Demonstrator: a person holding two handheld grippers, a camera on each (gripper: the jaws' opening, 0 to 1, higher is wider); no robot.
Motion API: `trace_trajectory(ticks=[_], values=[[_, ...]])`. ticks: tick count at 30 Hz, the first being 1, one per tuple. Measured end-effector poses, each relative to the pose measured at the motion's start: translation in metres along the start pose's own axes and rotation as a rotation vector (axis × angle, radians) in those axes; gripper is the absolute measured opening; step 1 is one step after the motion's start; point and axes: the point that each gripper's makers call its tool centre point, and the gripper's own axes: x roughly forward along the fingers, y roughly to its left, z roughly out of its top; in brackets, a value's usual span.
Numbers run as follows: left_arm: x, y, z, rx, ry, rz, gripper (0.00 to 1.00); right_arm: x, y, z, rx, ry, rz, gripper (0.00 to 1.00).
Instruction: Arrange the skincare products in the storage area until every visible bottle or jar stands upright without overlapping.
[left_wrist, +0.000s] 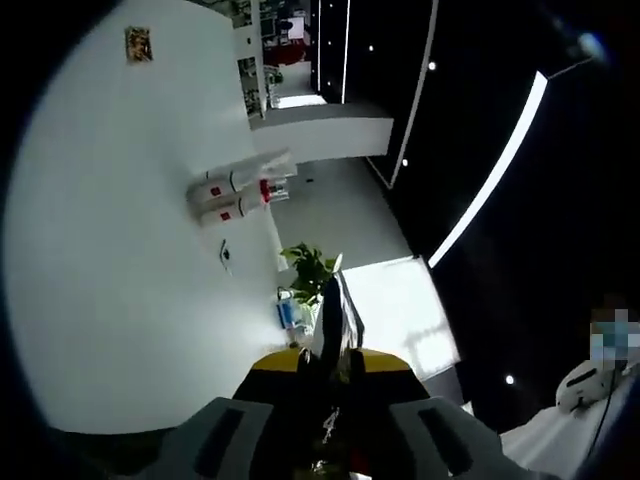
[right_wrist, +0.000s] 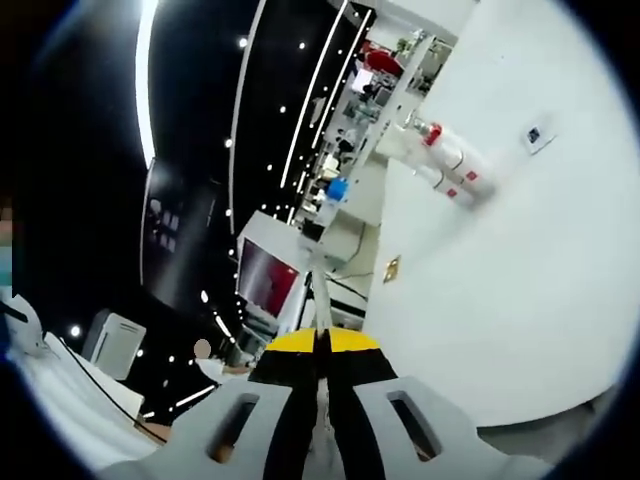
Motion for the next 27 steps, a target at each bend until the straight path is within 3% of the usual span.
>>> trace_trajectory(ticks=[3,4,6,9,13,15,18,20,23,27], values=[[0.003,0.005,-0.006,0.042,0.029,0.019,0.34,0.002,0.018,-0.013,0.013,0.076,0.080,0.00],[0.004,0.006,-0.007,0.053,0.035,0.029,0.39,0.003,0.022,-0.017,-0.019,0.088,0.095,0.00],[0.004,0.008,-0.008,0.058,0.042,0.033,0.40,0.004,0.024,-0.021,-0.021,0.107,0.107,0.00],[0.003,0.005,-0.012,0.042,0.066,0.012,0.27,0.001,0.023,-0.014,0.002,0.078,0.111,0.00],[0.004,0.001,-0.020,0.029,0.110,-0.017,0.18,-0.001,0.019,-0.006,0.040,0.041,0.110,0.00],[0.004,-0.001,-0.025,0.026,0.141,-0.028,0.11,-0.001,0.010,0.000,0.023,0.001,0.059,0.00],[0.003,-0.005,-0.027,0.010,0.152,-0.052,0.04,0.000,0.006,0.001,0.039,-0.003,0.047,0.01],[0.002,-0.005,-0.025,0.008,0.149,-0.056,0.03,0.003,0.004,0.000,0.035,-0.003,0.035,0.01],[0.000,-0.006,-0.023,-0.015,0.141,-0.066,0.02,0.006,-0.004,-0.001,-0.035,-0.016,-0.018,0.04],[0.000,-0.005,-0.019,-0.010,0.120,-0.057,0.02,0.009,0.001,-0.004,-0.073,-0.008,-0.007,0.14]])
